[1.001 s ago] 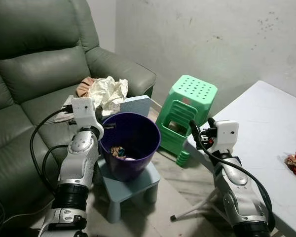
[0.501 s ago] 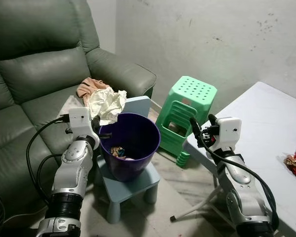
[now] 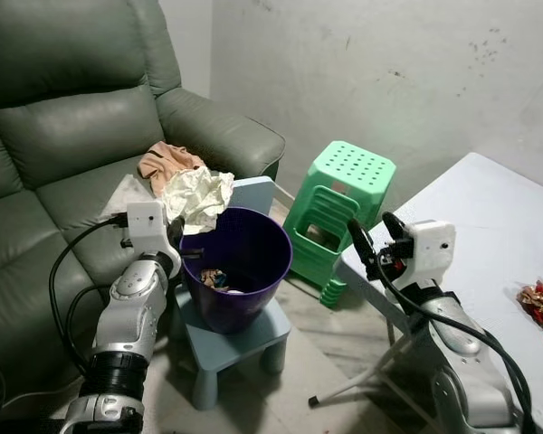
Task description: Picking trash to rubbish bin
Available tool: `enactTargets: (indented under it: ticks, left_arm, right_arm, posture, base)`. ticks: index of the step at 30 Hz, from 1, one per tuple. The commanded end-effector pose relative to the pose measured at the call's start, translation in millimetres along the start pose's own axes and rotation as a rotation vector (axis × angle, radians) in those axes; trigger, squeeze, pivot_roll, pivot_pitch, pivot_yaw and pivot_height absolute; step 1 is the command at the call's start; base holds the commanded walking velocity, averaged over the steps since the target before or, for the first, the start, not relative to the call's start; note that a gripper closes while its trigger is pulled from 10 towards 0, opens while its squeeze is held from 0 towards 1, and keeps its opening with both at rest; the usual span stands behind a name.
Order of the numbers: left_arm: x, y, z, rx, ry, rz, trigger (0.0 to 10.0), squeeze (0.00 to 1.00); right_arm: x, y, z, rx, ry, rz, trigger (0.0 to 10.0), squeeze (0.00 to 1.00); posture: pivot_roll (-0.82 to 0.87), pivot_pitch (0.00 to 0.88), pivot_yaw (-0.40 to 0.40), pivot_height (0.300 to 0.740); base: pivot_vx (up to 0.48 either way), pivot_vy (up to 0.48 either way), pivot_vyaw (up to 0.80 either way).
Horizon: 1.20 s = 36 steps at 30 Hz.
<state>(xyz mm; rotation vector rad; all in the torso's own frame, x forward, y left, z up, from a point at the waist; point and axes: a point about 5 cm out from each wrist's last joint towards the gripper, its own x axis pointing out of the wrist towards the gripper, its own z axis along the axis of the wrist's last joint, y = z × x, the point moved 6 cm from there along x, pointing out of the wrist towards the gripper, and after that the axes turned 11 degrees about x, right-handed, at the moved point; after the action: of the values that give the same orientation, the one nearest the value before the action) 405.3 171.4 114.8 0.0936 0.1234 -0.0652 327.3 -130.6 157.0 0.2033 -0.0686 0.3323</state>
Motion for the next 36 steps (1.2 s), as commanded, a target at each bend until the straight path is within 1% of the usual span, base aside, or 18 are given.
enactTargets:
  ticks: [1, 2, 5, 6, 7, 10, 11, 12, 17, 22, 24, 28, 31, 32, 33, 34, 35, 36]
  left_arm:
    - [5.2, -5.7, 3.6, 0.012, -0.008, -0.025, 10.0, 0.00]
    - [7.4, -4.5, 4.4, 0.012, -0.008, -0.026, 10.0, 0.00]
    - [9.2, -4.6, 6.1, 0.011, -0.009, -0.026, 10.0, 0.00]
    - [11.7, -6.2, 6.9, 0.007, -0.014, -0.035, 10.0, 0.00]
    - [11.7, -6.2, 6.9, 0.007, -0.014, -0.035, 10.0, 0.00]
    - [16.2, -10.5, 4.2, -0.012, -0.013, -0.047, 10.0, 0.00]
    - [16.2, -10.5, 4.2, -0.012, -0.013, -0.047, 10.0, 0.00]
    - [17.7, -14.4, 4.2, -0.028, -0.022, -0.063, 10.0, 0.00]
    - [22.3, -23.6, 2.5, -0.047, -0.027, -0.093, 10.0, 0.00]
    - [26.0, -27.3, -3.4, -0.069, -0.008, -0.092, 10.0, 0.00]
    - [26.9, -27.9, -10.2, -0.083, 0.010, -0.083, 10.0, 0.00]
    - [26.0, -23.5, -16.4, -0.087, 0.028, -0.065, 10.0, 0.00]
    - [25.7, -16.6, -18.4, -0.097, 0.029, -0.044, 10.0, 0.00]
    - [25.6, -11.5, -19.2, -0.101, 0.028, -0.032, 10.0, 0.00]
    - [25.6, -11.5, -19.2, -0.101, 0.028, -0.032, 10.0, 0.00]
    - [24.9, -3.5, -19.8, -0.119, 0.022, -0.017, 10.0, 0.07]
    - [25.1, 0.0, -19.4, -0.121, 0.021, -0.006, 10.0, 0.35]
    - [25.0, 1.2, -18.9, -0.128, 0.017, -0.004, 10.0, 1.00]
  right_arm:
    - [-6.7, 7.8, 1.8, -0.008, 0.024, 0.050, 10.0, 0.00]
    - [-12.9, 12.1, -3.2, -0.008, 0.056, 0.070, 10.0, 0.00]
    - [-20.1, 12.2, -7.8, -0.014, 0.090, 0.068, 10.0, 0.00]
    - [-26.2, 12.9, -12.0, -0.014, 0.118, 0.068, 10.0, 0.00]
    - [-26.2, 12.9, -12.0, -0.014, 0.118, 0.068, 10.0, 0.00]
    - [-39.4, 11.1, -13.7, -0.018, 0.160, 0.042, 10.0, 0.00]
    - [-39.4, 11.1, -13.7, -0.018, 0.160, 0.042, 10.0, 0.00]
    - [-45.1, 13.8, -11.9, -0.013, 0.168, 0.049, 10.0, 0.00]
    - [-58.3, 17.8, -6.8, -0.003, 0.191, 0.043, 10.0, 0.00]
    - [-68.2, 21.1, 0.7, 0.009, 0.203, 0.035, 10.0, 0.00]
    - [-72.8, 22.3, 6.9, 0.010, 0.207, 0.028, 10.0, 0.00]
    - [-76.5, 24.1, 10.8, 0.014, 0.209, 0.027, 10.0, 0.00]
    - [-79.6, 25.3, 13.5, 0.016, 0.215, 0.025, 10.0, 0.00]
    - [-81.7, 26.2, 15.4, 0.019, 0.223, 0.025, 10.0, 0.00]
    - [-81.7, 26.2, 15.4, 0.019, 0.223, 0.025, 10.0, 0.00]
    - [-83.9, 27.9, 16.8, 0.026, 0.232, 0.025, 10.0, 0.00]
    - [-85.3, 28.2, 18.6, 0.028, 0.237, 0.025, 10.0, 0.00]
    - [-85.8, 28.2, 18.8, 0.029, 0.239, 0.025, 10.0, 0.00]
  posture:
    - [-0.01, 0.017, -0.199, 0.740]
    - [-0.02, 0.040, -0.205, 0.740]
    - [-0.03, 0.061, -0.213, 0.740]
    - [-0.05, 0.077, -0.218, 0.740]
    - [-0.05, 0.077, -0.218, 0.740]
    - [-0.09, 0.113, -0.236, 0.740]
    - [-0.09, 0.113, -0.236, 0.740]
    - [-0.11, 0.128, -0.244, 0.740]
    - [-0.16, 0.174, -0.268, 0.740]
    - [-0.20, 0.206, -0.281, 0.740]
    - [-0.22, 0.232, -0.294, 0.740]
    - [-0.24, 0.247, -0.303, 0.740]
    - [-0.25, 0.258, -0.310, 0.740]
    - [-0.25, 0.267, -0.317, 0.740]
    - [-0.25, 0.267, -0.317, 0.740]
    - [-0.25, 0.274, -0.321, 0.740]
    - [-0.26, 0.281, -0.328, 0.740]
    - [-0.26, 0.282, -0.329, 0.740]
  base:
    - [0.000, 0.000, 0.00]
    - [0.000, 0.000, 0.00]
    - [0.000, 0.000, 0.00]
    - [0.000, 0.000, 0.00]
    - [0.000, 0.000, 0.00]
    - [0.000, 0.000, 0.00]
    - [0.000, 0.000, 0.00]
    - [0.000, 0.000, 0.00]
    - [0.000, 0.000, 0.00]
    - [0.000, 0.000, 0.00]
    - [0.000, 0.000, 0.00]
    - [0.000, 0.000, 0.00]
    - [0.000, 0.000, 0.00]
    - [0.000, 0.000, 0.00]
    - [0.000, 0.000, 0.00]
    - [0.000, 0.000, 0.00]
    - [0.000, 0.000, 0.00]
    - [0.000, 0.000, 0.00]
